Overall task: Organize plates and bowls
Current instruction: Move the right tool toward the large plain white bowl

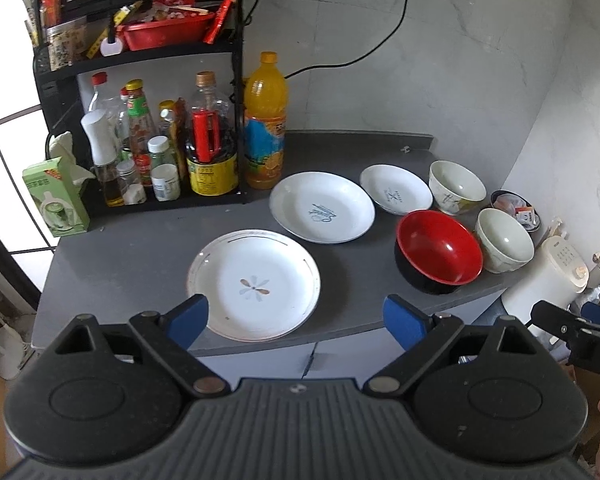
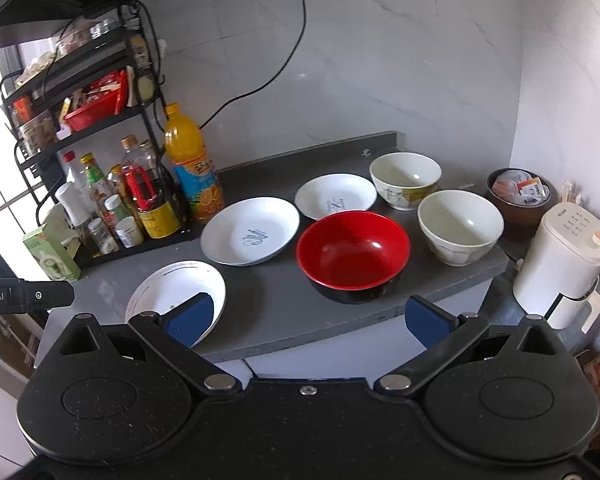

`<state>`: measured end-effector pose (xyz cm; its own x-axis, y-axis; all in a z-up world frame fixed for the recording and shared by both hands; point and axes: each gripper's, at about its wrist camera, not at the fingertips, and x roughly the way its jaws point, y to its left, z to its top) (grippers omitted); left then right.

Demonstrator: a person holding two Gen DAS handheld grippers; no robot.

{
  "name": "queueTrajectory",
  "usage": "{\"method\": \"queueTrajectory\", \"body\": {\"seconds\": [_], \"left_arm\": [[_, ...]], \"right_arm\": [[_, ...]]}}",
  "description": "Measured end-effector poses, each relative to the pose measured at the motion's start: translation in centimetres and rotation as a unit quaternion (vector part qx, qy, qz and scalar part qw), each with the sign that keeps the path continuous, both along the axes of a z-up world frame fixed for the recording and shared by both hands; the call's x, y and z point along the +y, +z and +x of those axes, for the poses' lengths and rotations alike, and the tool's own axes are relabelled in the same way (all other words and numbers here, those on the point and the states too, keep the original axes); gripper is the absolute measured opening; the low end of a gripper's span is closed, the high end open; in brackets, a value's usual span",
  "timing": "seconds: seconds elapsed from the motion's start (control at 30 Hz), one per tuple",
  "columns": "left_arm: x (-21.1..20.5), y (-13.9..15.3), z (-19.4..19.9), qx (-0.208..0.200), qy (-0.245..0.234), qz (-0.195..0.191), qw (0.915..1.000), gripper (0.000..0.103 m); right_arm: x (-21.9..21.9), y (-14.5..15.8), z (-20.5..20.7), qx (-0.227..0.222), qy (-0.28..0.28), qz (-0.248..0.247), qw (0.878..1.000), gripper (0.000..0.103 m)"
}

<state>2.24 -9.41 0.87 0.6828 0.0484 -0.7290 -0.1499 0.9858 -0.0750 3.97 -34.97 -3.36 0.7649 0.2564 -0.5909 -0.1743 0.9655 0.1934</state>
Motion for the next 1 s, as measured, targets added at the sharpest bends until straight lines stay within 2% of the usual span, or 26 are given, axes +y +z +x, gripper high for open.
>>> {"method": "queueTrajectory", "body": {"seconds": [0.27,0.43,0.5,0.67,0.8,0.87,1.0], "left_arm": [[-1.7,-0.9,3.3,0.009,-0.03,-0.004,0.9995,0.092],[-2.5,-2.1,6.8,0.012,-0.064,-0.013,0.9978,0.091],[-2.8,-2.5,8.5,0.008,-0.08,-0.018,0.9966,0.09],[-3.1,-3.3,13.1,0.017,-0.113,-0.044,0.9925,0.086],[-3.7,-3.8,16.1,0.021,-0.137,-0.044,0.9894,0.085],[-4.0,-4.1,17.4,0.027,-0.147,-0.044,0.9878,0.085],[-4.8,-4.8,19.5,0.039,-0.162,-0.042,0.9851,0.077]], "right_arm": [[-1.4,-1.1,2.1,0.009,-0.024,0.006,1.0,0.103],[-1.8,-2.1,4.2,0.014,-0.05,0.006,0.999,0.101],[-1.8,-2.4,5.2,0.016,-0.065,0.004,0.998,0.096],[-2.1,-2.7,7.4,0.025,-0.103,0.01,0.994,0.093],[-2.1,-3.0,9.2,0.03,-0.124,0.011,0.992,0.084],[-2.3,-3.2,9.9,0.031,-0.137,0.019,0.99,0.084],[-2.5,-3.7,11.1,0.036,-0.153,0.017,0.987,0.08]]}}
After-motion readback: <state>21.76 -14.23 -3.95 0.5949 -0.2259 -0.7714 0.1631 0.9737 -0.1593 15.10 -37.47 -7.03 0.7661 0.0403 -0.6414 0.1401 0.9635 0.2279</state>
